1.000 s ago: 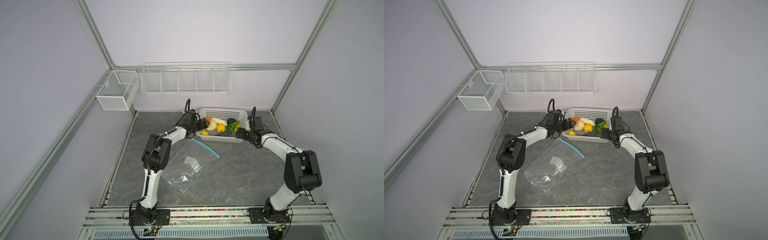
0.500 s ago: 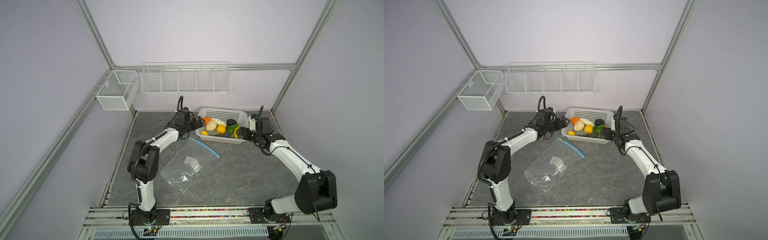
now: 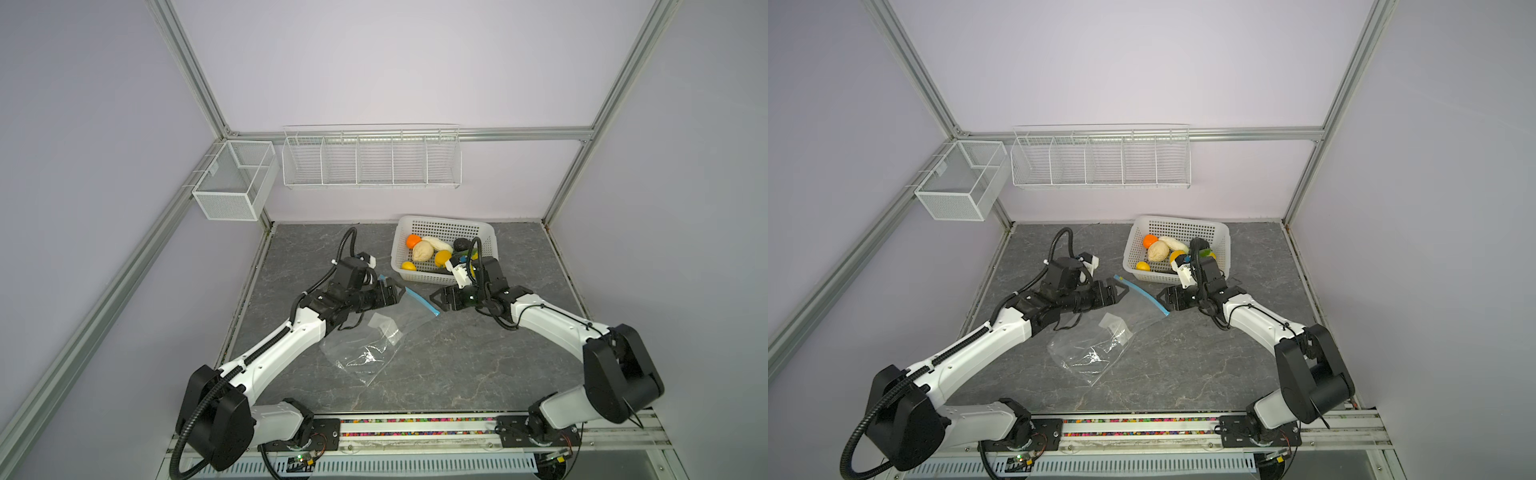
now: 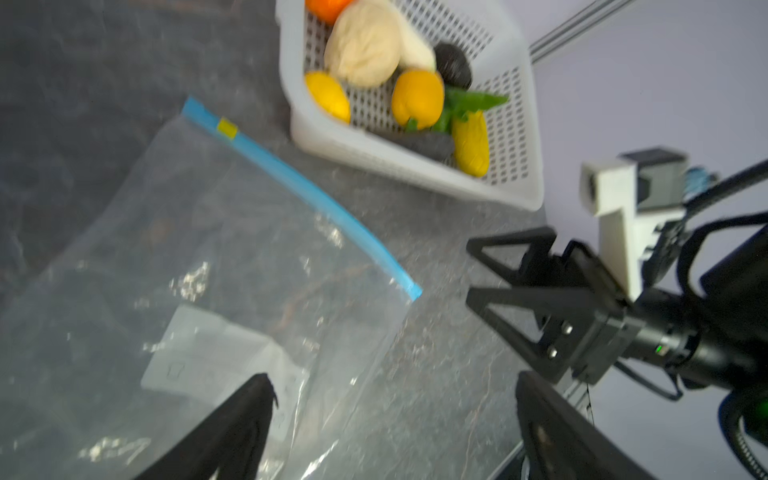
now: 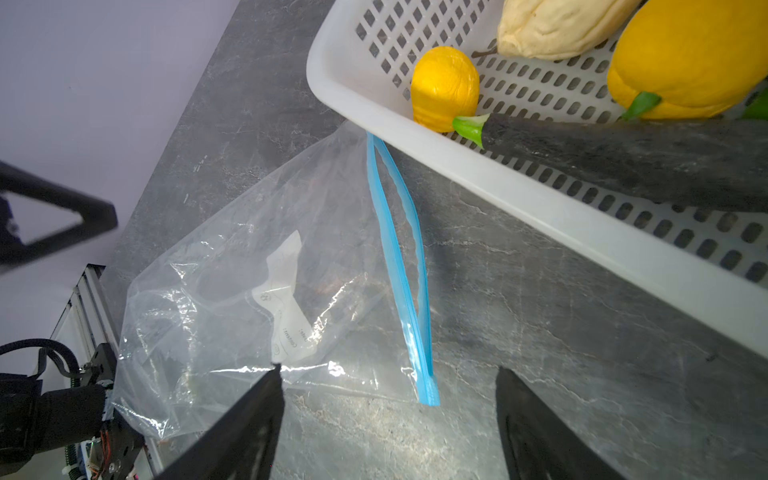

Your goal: Place the food in the zip-top bag and seal the zipper

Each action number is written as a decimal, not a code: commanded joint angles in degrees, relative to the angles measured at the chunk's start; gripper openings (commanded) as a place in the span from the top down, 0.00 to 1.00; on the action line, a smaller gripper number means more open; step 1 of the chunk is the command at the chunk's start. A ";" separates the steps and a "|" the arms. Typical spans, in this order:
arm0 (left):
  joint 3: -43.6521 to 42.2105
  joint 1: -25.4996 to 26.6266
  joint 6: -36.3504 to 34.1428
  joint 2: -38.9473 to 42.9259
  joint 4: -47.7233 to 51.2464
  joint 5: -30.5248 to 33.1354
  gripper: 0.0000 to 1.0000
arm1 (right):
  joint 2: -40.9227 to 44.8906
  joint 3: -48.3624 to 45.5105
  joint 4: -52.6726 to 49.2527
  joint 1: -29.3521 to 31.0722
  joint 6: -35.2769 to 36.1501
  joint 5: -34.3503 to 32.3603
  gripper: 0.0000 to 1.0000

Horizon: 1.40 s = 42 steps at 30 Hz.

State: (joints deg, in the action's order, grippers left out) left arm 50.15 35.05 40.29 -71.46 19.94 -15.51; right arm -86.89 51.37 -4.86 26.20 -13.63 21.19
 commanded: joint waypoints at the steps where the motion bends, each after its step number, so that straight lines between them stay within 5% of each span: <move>1: -4.80 1.48 5.64 5.03 1.30 -1.39 0.06 | -2.38 0.42 2.97 1.35 3.12 2.54 0.19; 16: -9.28 0.07 5.59 21.43 14.89 3.02 0.03 | -13.51 5.74 -2.77 6.28 5.61 7.51 0.19; 29: -8.44 -0.58 3.19 18.64 15.14 4.29 0.01 | -12.47 1.34 7.48 18.01 -2.18 11.06 0.26; 42: 5.93 -1.30 -0.82 -0.23 21.44 10.86 0.07 | -6.82 -13.06 27.58 25.00 -2.70 7.18 0.26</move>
State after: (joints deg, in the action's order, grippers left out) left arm 50.85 34.06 41.01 -68.40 37.41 -8.10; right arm -97.12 39.86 17.30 51.46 -17.76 30.26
